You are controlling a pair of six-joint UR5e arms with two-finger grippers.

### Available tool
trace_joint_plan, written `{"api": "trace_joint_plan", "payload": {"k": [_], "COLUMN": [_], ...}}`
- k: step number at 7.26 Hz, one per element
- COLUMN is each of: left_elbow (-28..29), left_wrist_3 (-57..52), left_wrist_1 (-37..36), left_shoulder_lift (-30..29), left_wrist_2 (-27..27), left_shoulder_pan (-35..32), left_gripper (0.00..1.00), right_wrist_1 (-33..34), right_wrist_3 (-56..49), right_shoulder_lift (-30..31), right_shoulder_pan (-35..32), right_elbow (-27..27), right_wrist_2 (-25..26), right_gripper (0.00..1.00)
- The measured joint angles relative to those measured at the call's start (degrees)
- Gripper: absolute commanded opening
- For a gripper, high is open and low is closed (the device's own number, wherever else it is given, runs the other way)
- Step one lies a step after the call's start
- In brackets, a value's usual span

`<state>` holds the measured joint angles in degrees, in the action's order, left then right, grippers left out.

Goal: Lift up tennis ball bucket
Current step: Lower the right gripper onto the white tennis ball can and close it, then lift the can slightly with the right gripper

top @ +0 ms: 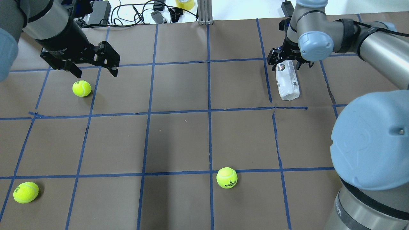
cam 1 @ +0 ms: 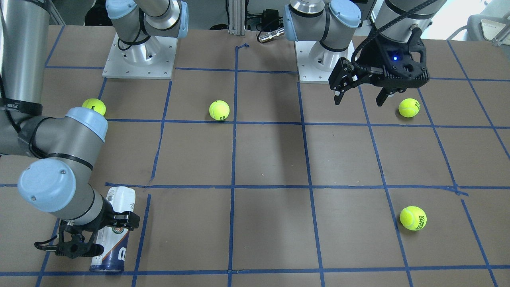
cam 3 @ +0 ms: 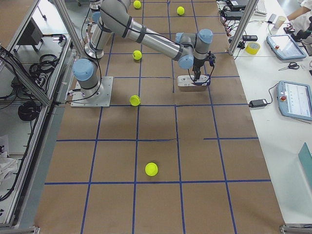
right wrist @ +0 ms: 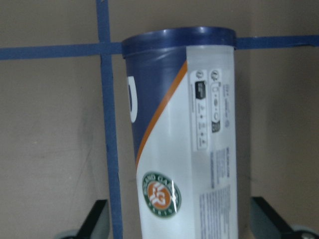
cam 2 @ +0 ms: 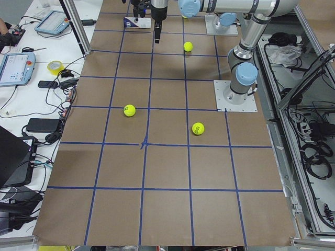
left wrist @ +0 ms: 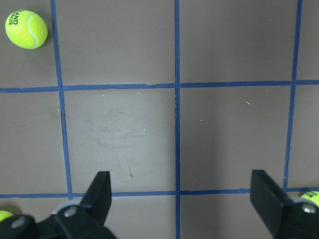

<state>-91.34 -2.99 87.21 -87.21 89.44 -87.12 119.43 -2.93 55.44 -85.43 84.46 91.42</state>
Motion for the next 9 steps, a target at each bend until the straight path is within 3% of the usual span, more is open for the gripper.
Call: {"api": "trace_joint_plan", "payload": {"k": [6, 8, 9], "left_elbow": [-0.1, 0.0, 0.0], "left_wrist_3": [0.0, 0.0, 0.0], "left_wrist_1": [0.7, 1.3, 1.4], "left_shoulder_lift": [0.1, 0.2, 0.3], "left_wrist_2": [0.2, 0.3, 0.4], "left_shoulder_pan": [0.0, 0.0, 0.1], "left_gripper": [1.00, 1.00, 1.00], "right_wrist_1": [2.2, 2.3, 2.2], "right_wrist_3": [-0.4, -0.3, -0.2], "right_shoulder_lift": [-3.6, -3.7, -3.7], "right_shoulder_pan": [0.2, 0.2, 0.2], "right_elbow": [0.4, 0.4, 0.4], "right_wrist_2": [0.6, 0.3, 0.1], "right_gripper": [0.98, 0.79, 0.76]}}
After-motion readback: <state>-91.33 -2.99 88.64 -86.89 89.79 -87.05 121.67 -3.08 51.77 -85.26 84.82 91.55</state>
